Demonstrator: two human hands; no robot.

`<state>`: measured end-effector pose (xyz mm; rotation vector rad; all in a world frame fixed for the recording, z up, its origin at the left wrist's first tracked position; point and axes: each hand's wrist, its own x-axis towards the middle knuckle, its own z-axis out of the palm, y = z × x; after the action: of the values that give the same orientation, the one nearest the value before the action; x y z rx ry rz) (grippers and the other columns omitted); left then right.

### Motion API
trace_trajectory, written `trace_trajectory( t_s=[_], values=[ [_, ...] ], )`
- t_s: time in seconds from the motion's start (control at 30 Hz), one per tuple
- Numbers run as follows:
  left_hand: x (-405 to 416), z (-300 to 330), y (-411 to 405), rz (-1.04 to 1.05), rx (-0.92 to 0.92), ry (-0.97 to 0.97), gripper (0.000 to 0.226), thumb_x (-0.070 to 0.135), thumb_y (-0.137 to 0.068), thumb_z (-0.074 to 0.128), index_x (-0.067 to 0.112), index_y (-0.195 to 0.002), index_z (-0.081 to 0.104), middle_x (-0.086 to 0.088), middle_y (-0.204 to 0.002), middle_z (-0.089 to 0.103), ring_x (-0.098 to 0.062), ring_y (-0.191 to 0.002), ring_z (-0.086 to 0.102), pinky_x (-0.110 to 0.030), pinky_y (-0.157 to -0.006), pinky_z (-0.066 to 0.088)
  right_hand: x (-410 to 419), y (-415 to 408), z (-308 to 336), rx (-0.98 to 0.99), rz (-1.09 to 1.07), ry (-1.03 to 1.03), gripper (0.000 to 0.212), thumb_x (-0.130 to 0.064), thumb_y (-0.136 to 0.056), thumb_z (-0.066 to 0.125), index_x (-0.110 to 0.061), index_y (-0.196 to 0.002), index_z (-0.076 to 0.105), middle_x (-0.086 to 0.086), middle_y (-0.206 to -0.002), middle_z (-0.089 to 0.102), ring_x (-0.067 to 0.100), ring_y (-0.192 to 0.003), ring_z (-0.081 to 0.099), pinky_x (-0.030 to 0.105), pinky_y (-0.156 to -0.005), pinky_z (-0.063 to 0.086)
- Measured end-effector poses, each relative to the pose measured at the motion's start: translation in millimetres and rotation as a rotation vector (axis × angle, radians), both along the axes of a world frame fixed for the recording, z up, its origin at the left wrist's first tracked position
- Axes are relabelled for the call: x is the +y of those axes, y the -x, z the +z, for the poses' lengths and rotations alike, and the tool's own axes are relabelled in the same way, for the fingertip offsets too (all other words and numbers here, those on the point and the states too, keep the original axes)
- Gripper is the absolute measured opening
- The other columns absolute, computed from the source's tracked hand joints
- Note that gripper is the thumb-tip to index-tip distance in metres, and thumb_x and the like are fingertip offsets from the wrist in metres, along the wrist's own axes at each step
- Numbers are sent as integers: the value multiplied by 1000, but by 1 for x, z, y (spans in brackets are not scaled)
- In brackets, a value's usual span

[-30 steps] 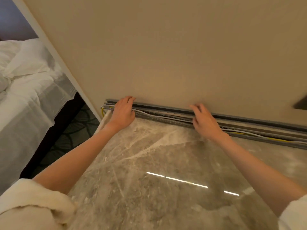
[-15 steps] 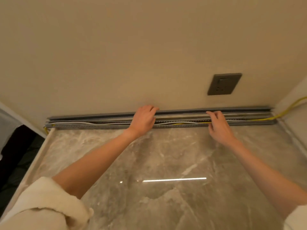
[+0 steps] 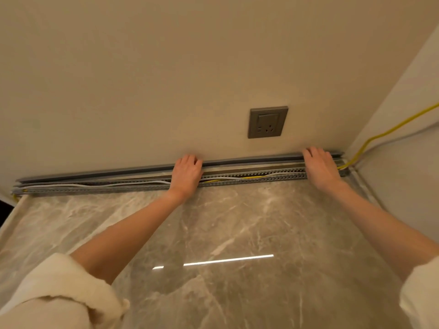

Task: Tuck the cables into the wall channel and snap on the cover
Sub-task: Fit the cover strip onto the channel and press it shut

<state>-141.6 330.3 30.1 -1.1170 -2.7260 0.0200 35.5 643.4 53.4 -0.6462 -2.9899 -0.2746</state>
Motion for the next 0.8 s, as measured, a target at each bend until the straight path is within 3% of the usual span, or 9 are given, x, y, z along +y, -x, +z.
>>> trace_trajectory(
  t_s=[0.2, 0.4, 0.57, 0.8],
  values=[
    [19, -3, -1, 116, 7, -10, 13, 7, -87, 55, 5, -100, 57, -15, -101, 58, -32, -97, 50, -39, -81, 42, 23, 5, -6, -25, 24, -25, 49, 6, -77, 61, 2, -124, 47, 21, -120, 54, 36, -112, 49, 42, -94, 38],
    [23, -5, -5, 160, 20, -34, 11, 2, -84, 57, 3, -95, 55, -18, -97, 58, -34, -92, 52, -41, -78, 42, 31, 14, -11, -34, 21, -37, 24, 4, -80, 60, 2, -104, 55, 22, -107, 60, 38, -103, 51, 44, -86, 39],
    [20, -6, -6, 173, 47, 26, 24, -6, -72, 63, 6, -90, 51, -17, -92, 56, -34, -87, 51, -40, -74, 42, 31, 15, -22, -100, 45, -77, 19, 5, -81, 58, -1, -98, 60, 19, -102, 59, 36, -99, 49, 43, -85, 40],
    [2, 1, 5, 37, 154, -53, 12, 5, -80, 61, 5, -83, 49, -16, -82, 55, -33, -76, 53, -40, -70, 45, 33, 8, -29, 109, 95, 115, 23, 0, -88, 51, 3, -110, 57, 25, -104, 60, 41, -99, 53, 47, -90, 39]
  ],
)
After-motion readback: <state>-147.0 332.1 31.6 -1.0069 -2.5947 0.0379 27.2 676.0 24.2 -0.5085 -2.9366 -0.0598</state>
